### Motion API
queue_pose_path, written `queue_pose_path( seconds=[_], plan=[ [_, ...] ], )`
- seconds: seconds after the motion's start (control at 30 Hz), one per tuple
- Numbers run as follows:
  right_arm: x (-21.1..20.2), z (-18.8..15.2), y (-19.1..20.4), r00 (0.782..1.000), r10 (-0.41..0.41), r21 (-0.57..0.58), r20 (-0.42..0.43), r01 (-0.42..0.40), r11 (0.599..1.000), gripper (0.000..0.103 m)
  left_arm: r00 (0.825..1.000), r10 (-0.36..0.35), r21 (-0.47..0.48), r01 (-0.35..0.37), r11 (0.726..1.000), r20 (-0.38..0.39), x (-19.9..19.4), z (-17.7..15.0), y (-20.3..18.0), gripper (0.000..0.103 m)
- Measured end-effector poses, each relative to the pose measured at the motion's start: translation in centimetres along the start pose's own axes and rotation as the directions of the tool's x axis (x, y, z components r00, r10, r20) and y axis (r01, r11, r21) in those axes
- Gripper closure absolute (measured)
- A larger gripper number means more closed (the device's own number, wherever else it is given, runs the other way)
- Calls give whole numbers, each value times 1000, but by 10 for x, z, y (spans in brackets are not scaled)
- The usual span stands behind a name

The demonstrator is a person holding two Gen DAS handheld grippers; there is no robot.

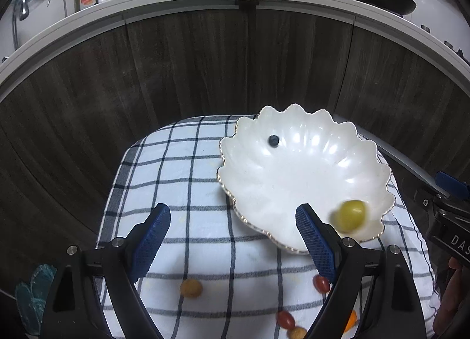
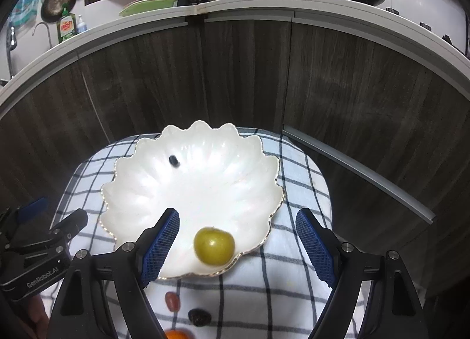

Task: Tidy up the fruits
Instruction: 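Open the right tool to drop the yellow-green fruit into the bowl, then move both open tools back from the bowl toward the remaining fruits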

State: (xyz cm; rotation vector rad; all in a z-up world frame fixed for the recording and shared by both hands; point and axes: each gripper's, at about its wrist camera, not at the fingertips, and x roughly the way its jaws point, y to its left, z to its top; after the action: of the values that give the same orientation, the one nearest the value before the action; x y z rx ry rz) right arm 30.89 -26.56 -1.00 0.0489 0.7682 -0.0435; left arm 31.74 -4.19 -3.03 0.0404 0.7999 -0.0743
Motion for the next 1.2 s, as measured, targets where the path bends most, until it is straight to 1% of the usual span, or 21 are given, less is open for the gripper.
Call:
queue_pose_path(
  seconds=[0.33,0.57,0.9,1.2],
  plan=[
    [-15,-15,12,1000,29,-6,-5,-29,1000,21,1000,18,-9,-18,1000,-11,-14,-20,12,15],
    [-20,-26,16,999,34,-13,-7,-34,999,21,999,23,-17,-23,1000,-23,-19,-34,18,15],
    [-29,-43,26,999,47,-20,-11,-47,999,21,999,43,-17,-43,999,-18,-32,-50,26,15],
    [-38,-57,34,998,56,-20,-9,-56,998,21,998,57,-24,-57,998,-27,-45,-73,37,15]
  ],
)
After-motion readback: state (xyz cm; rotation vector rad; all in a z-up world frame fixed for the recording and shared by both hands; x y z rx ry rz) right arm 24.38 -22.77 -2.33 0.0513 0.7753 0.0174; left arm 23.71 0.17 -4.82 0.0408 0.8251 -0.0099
